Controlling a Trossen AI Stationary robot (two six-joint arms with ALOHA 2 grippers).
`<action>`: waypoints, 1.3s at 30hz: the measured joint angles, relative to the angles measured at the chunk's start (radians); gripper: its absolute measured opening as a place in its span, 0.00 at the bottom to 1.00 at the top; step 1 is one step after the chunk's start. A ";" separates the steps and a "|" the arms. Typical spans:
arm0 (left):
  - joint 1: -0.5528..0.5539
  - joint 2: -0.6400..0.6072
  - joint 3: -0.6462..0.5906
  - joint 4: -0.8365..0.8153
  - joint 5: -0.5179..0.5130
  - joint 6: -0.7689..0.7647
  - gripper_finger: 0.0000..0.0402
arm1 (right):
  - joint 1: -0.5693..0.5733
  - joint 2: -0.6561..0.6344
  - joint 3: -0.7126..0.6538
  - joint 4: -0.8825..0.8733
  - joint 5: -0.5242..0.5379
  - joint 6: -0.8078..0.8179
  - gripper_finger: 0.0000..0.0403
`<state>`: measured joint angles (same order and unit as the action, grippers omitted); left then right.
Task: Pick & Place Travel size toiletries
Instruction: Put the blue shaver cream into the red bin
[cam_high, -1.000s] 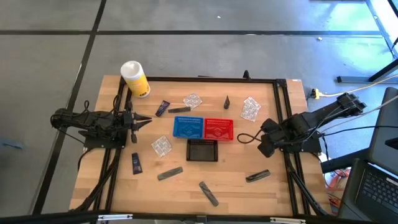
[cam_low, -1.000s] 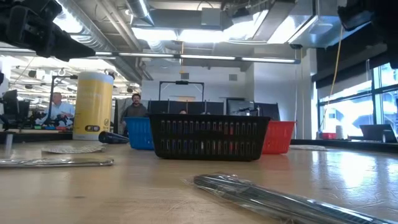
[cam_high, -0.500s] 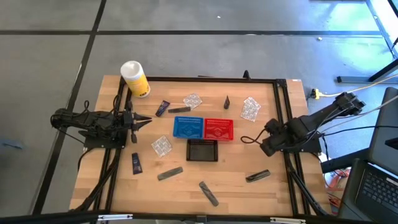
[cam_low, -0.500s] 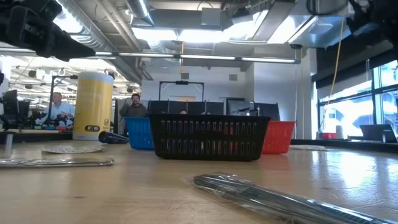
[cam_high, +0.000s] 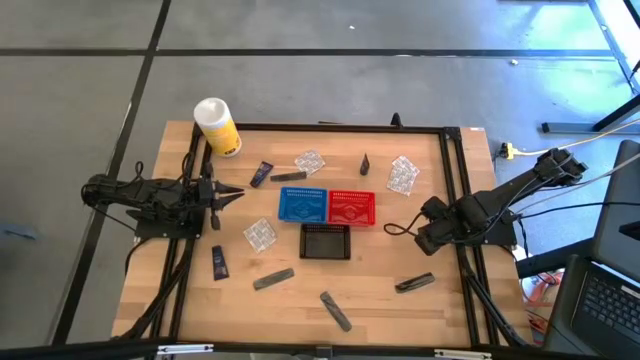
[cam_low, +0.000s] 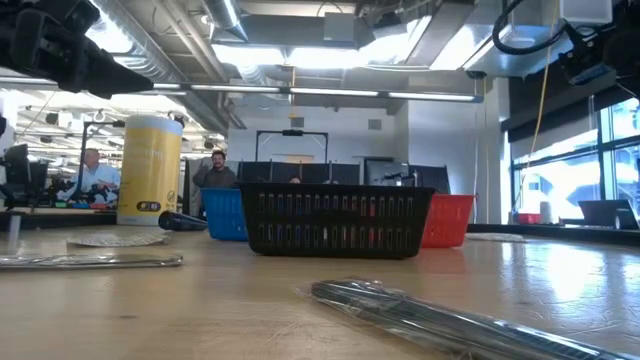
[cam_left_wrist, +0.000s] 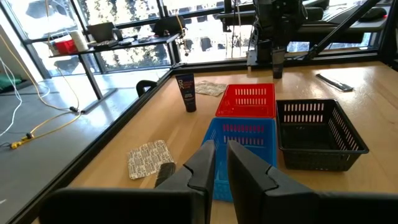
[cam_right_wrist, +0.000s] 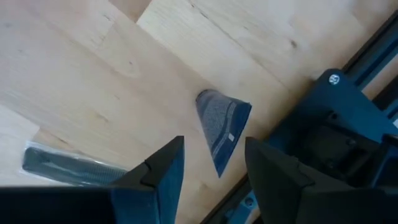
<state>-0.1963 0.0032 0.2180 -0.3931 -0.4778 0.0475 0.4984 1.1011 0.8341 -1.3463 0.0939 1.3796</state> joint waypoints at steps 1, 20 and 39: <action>0.000 0.000 0.000 0.000 0.000 0.000 0.09 | 0.000 0.000 0.000 0.000 0.002 0.000 0.41; 0.000 0.000 0.000 0.000 0.000 0.000 0.09 | 0.000 0.000 -0.067 -0.001 -0.014 0.047 0.34; 0.000 0.000 0.000 0.000 0.000 0.000 0.09 | 0.000 0.000 -0.093 0.023 -0.047 0.026 0.22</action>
<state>-0.1965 0.0032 0.2182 -0.3929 -0.4780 0.0473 0.4988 1.1011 0.7411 -1.3235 0.0467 1.4052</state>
